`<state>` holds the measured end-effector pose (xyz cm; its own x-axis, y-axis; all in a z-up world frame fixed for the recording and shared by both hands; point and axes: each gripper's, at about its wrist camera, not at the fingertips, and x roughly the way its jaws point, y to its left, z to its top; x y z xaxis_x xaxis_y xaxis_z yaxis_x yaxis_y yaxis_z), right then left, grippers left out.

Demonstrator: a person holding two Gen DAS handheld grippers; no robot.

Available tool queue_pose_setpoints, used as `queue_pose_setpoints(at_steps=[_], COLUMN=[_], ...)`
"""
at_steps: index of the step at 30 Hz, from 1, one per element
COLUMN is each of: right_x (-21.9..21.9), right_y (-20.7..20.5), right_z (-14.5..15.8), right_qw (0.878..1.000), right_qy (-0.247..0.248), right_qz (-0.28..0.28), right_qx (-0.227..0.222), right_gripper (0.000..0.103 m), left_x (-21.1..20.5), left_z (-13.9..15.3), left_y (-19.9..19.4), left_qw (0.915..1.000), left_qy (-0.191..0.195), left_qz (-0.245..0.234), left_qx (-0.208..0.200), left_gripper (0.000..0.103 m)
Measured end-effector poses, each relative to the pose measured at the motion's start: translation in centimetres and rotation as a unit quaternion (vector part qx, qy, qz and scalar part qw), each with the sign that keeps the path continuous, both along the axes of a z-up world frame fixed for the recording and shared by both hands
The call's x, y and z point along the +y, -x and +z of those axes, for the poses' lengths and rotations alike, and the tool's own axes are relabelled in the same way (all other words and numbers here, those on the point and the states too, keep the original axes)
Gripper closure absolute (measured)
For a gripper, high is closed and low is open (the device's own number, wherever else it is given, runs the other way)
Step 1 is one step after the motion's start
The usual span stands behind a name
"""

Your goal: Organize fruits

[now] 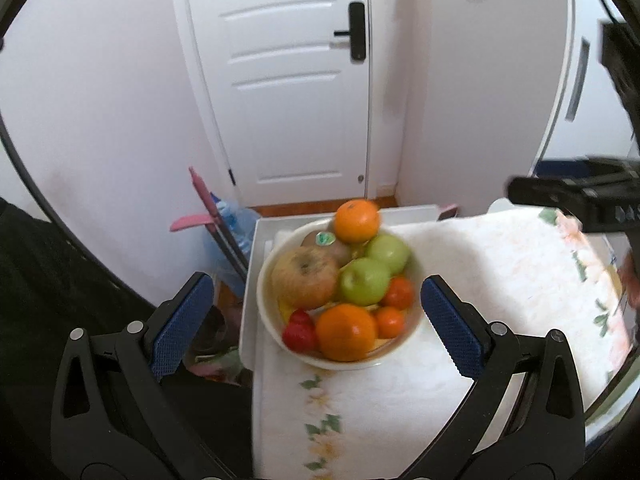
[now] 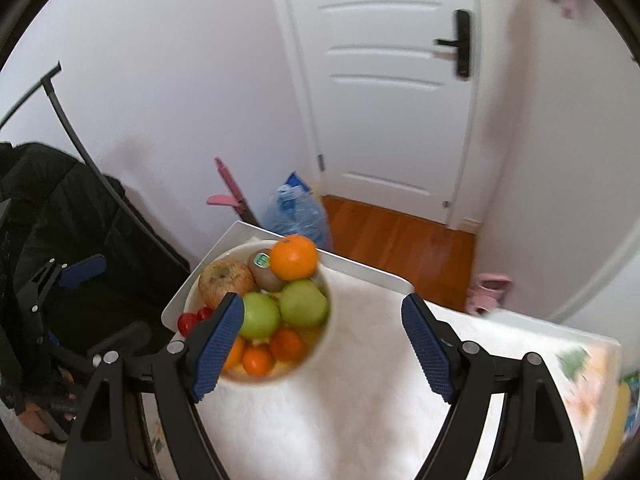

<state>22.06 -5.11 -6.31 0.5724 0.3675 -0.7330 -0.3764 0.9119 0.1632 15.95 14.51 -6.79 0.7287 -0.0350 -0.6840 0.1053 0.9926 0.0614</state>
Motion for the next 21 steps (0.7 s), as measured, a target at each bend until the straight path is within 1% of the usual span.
queue_pose_setpoints(at_steps=[2, 4, 5, 9, 13, 16, 19, 21], right_x=[-1.6, -3.4, -4.1, -7.4, -9.9, -10.7, -10.5, -10.4], right_y=[1.7, 4.0, 4.9, 8.7, 11.8, 13.8, 15.2, 16.0], right_z=[1.2, 2.5, 3.1, 4.9, 5.7, 5.9, 5.9, 5.8], right_qw=[1.000, 0.999, 0.998, 0.992, 0.985, 0.982, 0.980, 0.980], right_qy=[0.004, 0.008, 0.007, 0.017, 0.016, 0.021, 0.037, 0.037], right_qz=[-0.023, -0.053, -0.065, -0.117, -0.167, -0.184, -0.188, -0.191], right_qx=[-0.005, -0.012, -0.017, -0.033, -0.035, -0.038, -0.046, -0.049], right_gripper=[0.025, 0.009, 0.007, 0.006, 0.006, 0.005, 0.005, 0.005], left_x=[-1.1, -2.2, -2.5, -4.7, -6.7, -7.5, -8.0, -8.5], left_z=[1.6, 3.1, 3.5, 5.4, 6.5, 6.8, 7.1, 7.4], left_y=[1.0, 2.0, 2.5, 4.6, 6.9, 8.2, 9.3, 10.1], left_qw=[0.9999, 0.9994, 0.9992, 0.9986, 0.9983, 0.9979, 0.9976, 0.9973], left_qy=[0.010, 0.023, 0.027, 0.024, 0.020, 0.022, 0.023, 0.020], left_qz=[0.011, 0.019, 0.020, 0.023, 0.020, 0.019, 0.016, 0.014], left_qx=[-0.009, -0.018, -0.023, -0.041, -0.051, -0.058, -0.063, -0.069], left_gripper=[0.000, 0.000, 0.000, 0.000, 0.000, 0.000, 0.000, 0.000])
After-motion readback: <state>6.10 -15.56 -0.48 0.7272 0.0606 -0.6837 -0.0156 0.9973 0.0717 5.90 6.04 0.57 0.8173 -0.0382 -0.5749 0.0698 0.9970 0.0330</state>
